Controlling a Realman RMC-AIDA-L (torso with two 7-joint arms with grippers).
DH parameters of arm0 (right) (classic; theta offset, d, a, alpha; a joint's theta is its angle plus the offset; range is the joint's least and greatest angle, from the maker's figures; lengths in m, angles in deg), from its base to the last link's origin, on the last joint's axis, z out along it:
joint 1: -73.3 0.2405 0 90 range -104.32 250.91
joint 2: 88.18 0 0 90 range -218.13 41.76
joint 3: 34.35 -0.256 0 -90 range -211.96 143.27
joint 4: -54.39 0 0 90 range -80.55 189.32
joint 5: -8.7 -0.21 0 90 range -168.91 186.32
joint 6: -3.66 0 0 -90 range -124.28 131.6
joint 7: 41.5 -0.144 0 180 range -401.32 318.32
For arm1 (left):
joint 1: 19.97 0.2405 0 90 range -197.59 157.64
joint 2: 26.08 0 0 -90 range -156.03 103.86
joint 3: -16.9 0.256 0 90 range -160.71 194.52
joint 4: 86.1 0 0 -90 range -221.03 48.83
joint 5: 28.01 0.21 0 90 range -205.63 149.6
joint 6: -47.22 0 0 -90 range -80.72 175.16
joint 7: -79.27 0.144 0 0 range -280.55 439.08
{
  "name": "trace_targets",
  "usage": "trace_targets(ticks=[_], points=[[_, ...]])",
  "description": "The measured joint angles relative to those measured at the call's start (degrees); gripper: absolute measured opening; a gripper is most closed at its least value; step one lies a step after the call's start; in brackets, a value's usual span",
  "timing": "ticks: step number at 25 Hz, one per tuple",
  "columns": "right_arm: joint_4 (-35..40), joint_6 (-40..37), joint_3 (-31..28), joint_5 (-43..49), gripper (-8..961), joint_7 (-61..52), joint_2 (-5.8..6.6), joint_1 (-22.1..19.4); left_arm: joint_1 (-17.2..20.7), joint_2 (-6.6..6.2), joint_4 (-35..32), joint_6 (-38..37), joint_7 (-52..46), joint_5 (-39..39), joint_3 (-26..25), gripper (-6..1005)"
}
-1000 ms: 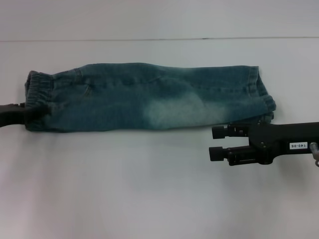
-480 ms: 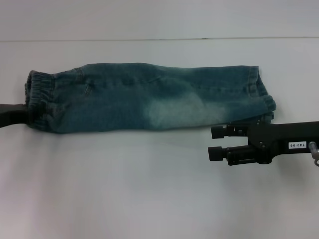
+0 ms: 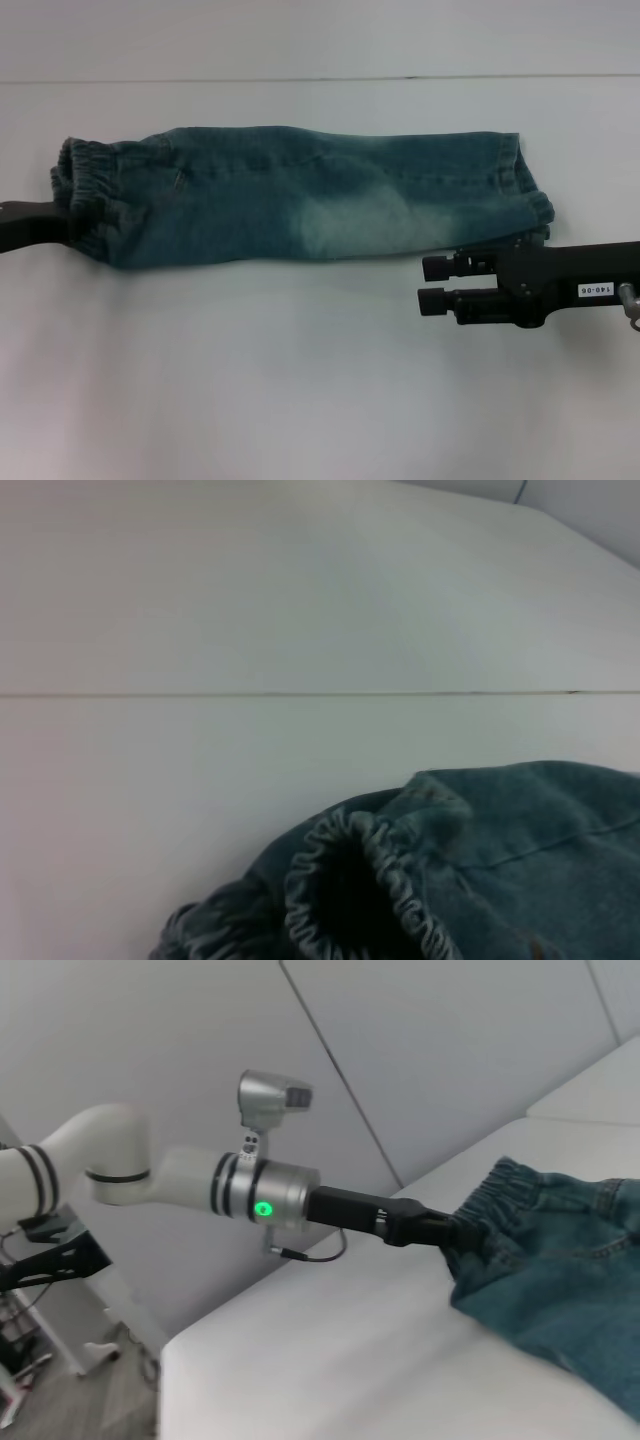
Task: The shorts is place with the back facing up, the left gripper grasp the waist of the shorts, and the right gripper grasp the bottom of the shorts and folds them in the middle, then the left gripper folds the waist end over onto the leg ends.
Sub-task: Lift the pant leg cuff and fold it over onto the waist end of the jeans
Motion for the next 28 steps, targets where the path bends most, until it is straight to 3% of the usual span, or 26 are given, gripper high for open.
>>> trace_targets(ticks=[5, 9, 12, 15, 20, 22, 28], points=[[-0.4, 7.1, -1.0, -0.4, 627, 0.1, -0.99, -0.3, -0.5, 0.27, -3.0, -4.7, -1.1, 0.0, 0.1, 105], [-0.1, 15.6, -5.2, -1.7, 509, 2.5, -3.91, -0.5, -2.1, -0.03, -5.5, -9.3, -2.7, 0.4, 0.1, 105], [-4.6, 22.3, -6.3, -9.0, 406, 11.1, -4.89, 0.3, -3.3, -0.01, -8.2, -12.1, -4.4, 0.3, 0.1, 104], [-9.2, 25.4, -6.4, -16.5, 275, 18.4, -4.97, 0.5, -5.2, -0.22, -10.0, -14.4, -6.3, 0.4, 0.6, 104], [-22.3, 30.1, -6.5, -37.5, 80, 43.2, -5.3, 1.4, -9.5, -2.34, -10.2, -15.4, -10.9, 0.6, 4.6, 103], [-25.5, 30.9, -6.5, -41.2, 4, 49.1, -5.4, 2.4, -11.3, -2.91, -10.3, -15.6, -12.6, 0.7, 6.4, 102], [-29.3, 36.4, -5.2, -41.3, 0, 54.4, -5.69, 7.2, -17.0, -3.74, -10.9, -15.8, -17.4, 0.4, 8.1, 103]])
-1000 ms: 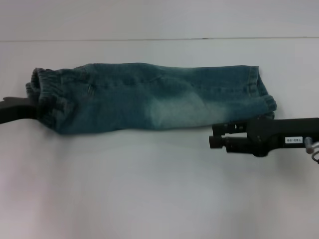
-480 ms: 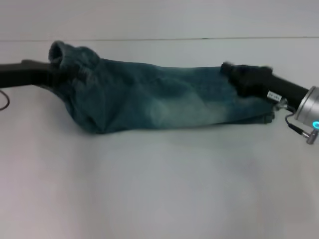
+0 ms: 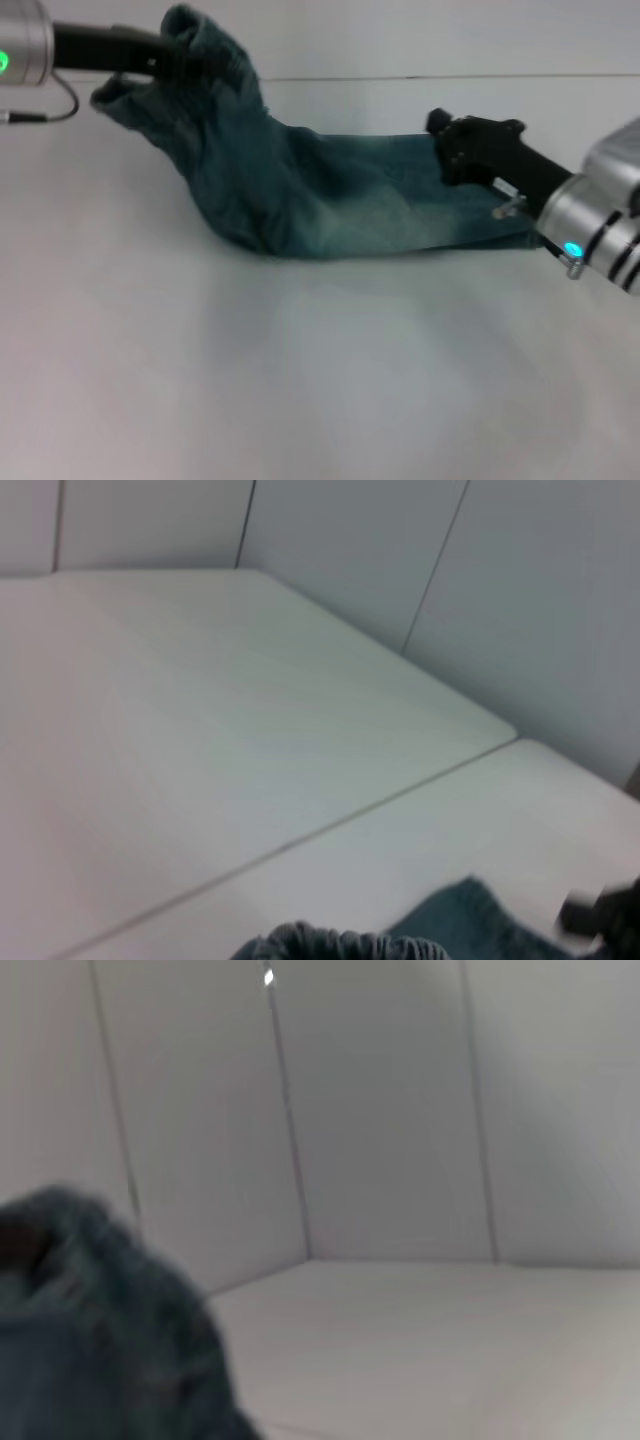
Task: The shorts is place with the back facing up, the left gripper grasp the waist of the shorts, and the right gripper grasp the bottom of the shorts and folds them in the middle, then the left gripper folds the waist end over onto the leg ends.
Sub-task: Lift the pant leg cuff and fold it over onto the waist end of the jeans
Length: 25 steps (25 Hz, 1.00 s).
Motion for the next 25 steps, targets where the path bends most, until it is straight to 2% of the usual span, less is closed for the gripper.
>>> trace_targets(ticks=[11, 20, 22, 25], points=[[-9.3, 7.3, 0.8, 0.4, 16, 8.4, -0.82, 10.6, -6.8, -0.31, -0.1, -1.7, -2.5, -0.5, 0.8, 103], [-15.4, 11.5, -0.3, 1.4, 28, 10.1, -0.91, 17.3, -8.4, -0.47, -2.0, -5.4, -4.6, -2.5, 0.9, 102], [-16.4, 12.0, -2.4, 4.6, 31, 9.8, -0.9, 18.3, -8.4, -0.47, -3.0, -6.2, -5.1, -3.0, 0.9, 102], [-17.7, 12.5, -8.8, 12.4, 35, 9.7, -0.9, 19.2, -8.5, -0.33, -4.5, -7.3, -5.9, -3.5, 0.9, 102]])
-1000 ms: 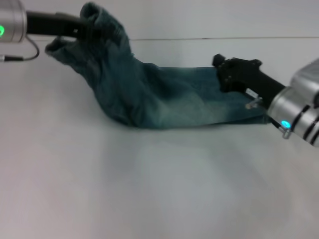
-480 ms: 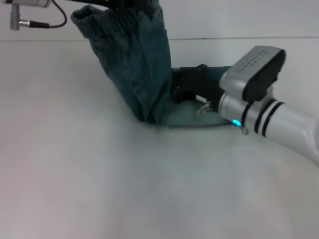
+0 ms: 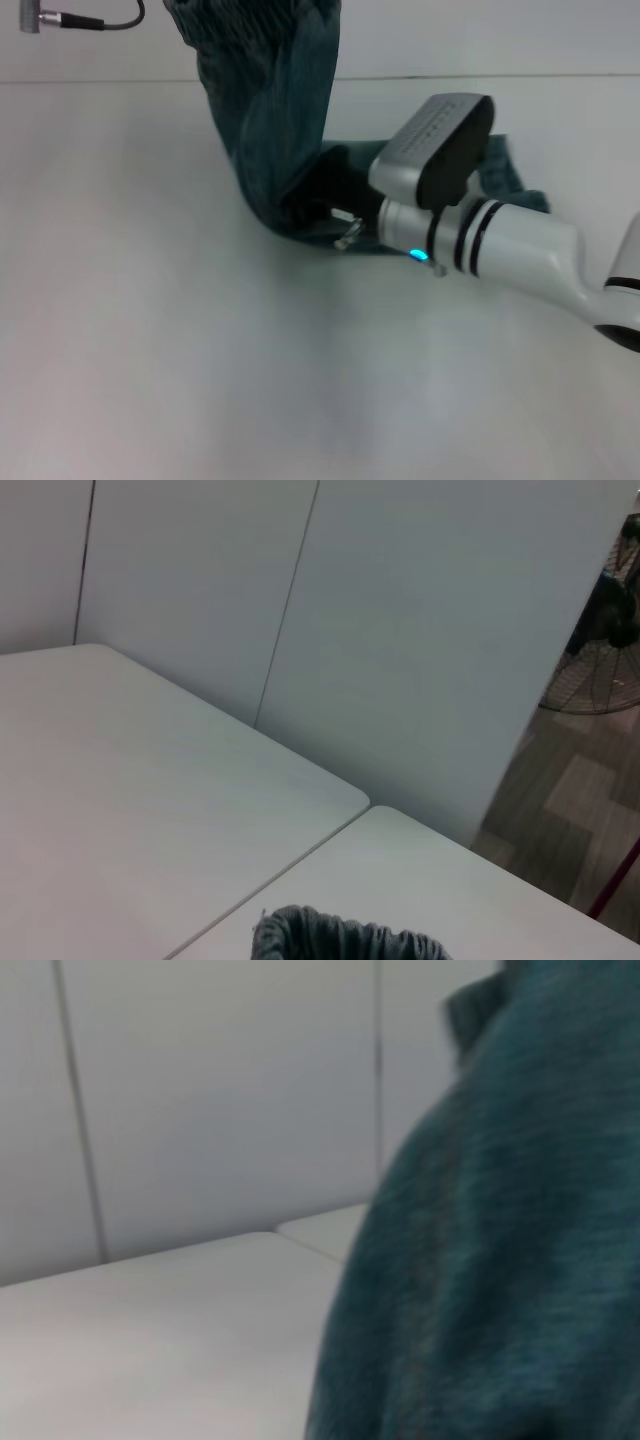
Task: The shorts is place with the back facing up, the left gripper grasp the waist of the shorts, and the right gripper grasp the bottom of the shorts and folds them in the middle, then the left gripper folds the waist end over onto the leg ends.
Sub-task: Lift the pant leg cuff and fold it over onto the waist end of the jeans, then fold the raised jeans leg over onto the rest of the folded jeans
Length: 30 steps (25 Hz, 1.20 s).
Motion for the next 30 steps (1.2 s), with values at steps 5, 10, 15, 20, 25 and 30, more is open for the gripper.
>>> trace_targets(ticks=[5, 10, 15, 20, 25, 30], points=[[-2.4, 3.1, -13.2, 15.7, 42, 0.0, 0.0, 0.7, -0.1, 0.25, -1.4, -0.9, -0.5, 0.0, 0.0, 101], [-4.4, 6.3, -22.9, 27.6, 49, 0.0, 0.02, 0.5, 0.2, 0.58, -1.1, -0.6, -0.4, -0.1, 0.1, 101], [-4.5, 7.4, -25.8, 31.0, 56, 0.0, 0.52, -2.4, 2.1, 1.37, -0.9, -0.4, 0.4, -0.1, 0.1, 101], [-2.5, 6.4, -26.6, 30.8, 63, -0.1, 0.82, -7.7, 4.4, 2.68, -0.8, 0.1, 1.4, -0.1, 1.3, 101], [0.6, -2.3, -34.0, 30.4, 69, 0.2, 1.1, -16.7, 5.3, 4.5, 0.1, 1.5, 2.7, -0.4, 2.3, 100], [5.1, -11.3, -43.7, 30.4, 76, -1.7, 1.54, -22.4, 5.2, 6.99, 2.1, 4.5, 5.3, -1.1, 3.2, 100]])
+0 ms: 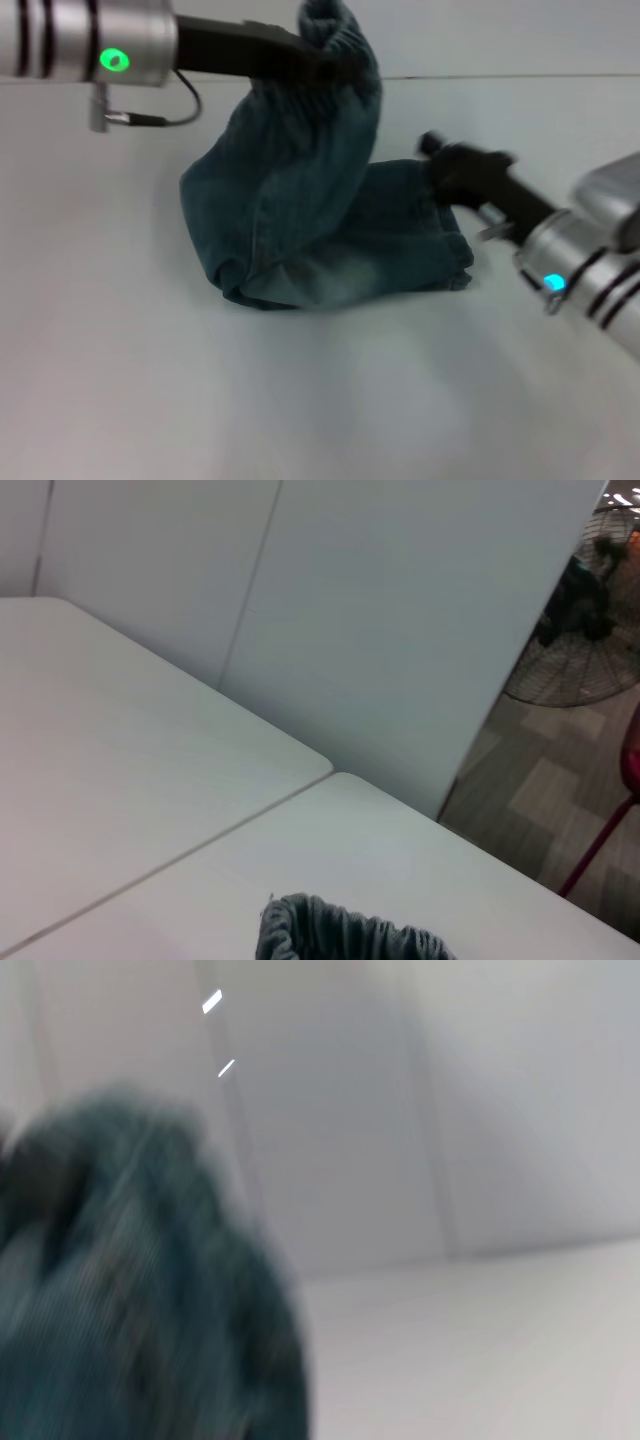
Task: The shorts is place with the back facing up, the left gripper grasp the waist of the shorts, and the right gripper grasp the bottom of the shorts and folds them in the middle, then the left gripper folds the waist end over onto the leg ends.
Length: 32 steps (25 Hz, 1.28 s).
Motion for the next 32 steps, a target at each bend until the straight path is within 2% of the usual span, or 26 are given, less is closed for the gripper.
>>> trace_targets(ticks=[6, 12, 17, 19, 21, 23, 26, 28, 32], points=[[7.3, -8.9, -7.0, 0.0, 85, -11.1, 0.28, -2.3, -0.9, 0.1, 10.5, 8.9, 2.8, -6.6, 8.3, 106], [10.7, -11.9, -8.7, 0.1, 93, -17.2, 0.41, -3.9, -0.8, 0.46, 16.8, 17.9, 4.0, -12.2, 16.6, 114], [11.2, -12.9, -8.0, 0.5, 100, -19.6, 0.4, -4.8, 0.5, 0.43, 17.4, 20.6, 4.6, -13.8, 18.2, 279], [11.5, -13.7, -6.5, 0.6, 103, -20.6, 0.49, -5.0, 3.8, 0.21, 15.8, 19.7, 5.8, -16.9, 17.8, 384], [13.6, -16.4, -2.7, 0.7, 105, -23.7, 0.61, -4.9, 7.3, 0.12, 13.4, 17.8, 6.9, -19.5, 17.0, 527], [17.2, -19.0, 1.1, 0.7, 108, -29.9, 0.64, -4.6, 10.3, 0.11, 11.4, 14.8, 8.2, -21.1, 15.1, 621], [25.4, -24.0, 8.8, 0.7, 112, -42.3, 0.66, -4.1, 14.8, -0.02, 9.9, 6.8, 10.1, -21.9, 8.3, 761], [32.4, -29.2, 15.6, 0.7, 115, -48.4, 0.81, -4.2, 17.5, -0.3, 9.8, 1.3, 11.6, -22.0, 3.5, 790], [45.2, -39.9, 27.1, 0.8, 276, -57.5, 1.97, -5.5, 22.6, -0.95, 9.9, -5.6, 14.6, -21.1, -1.7, 848]])
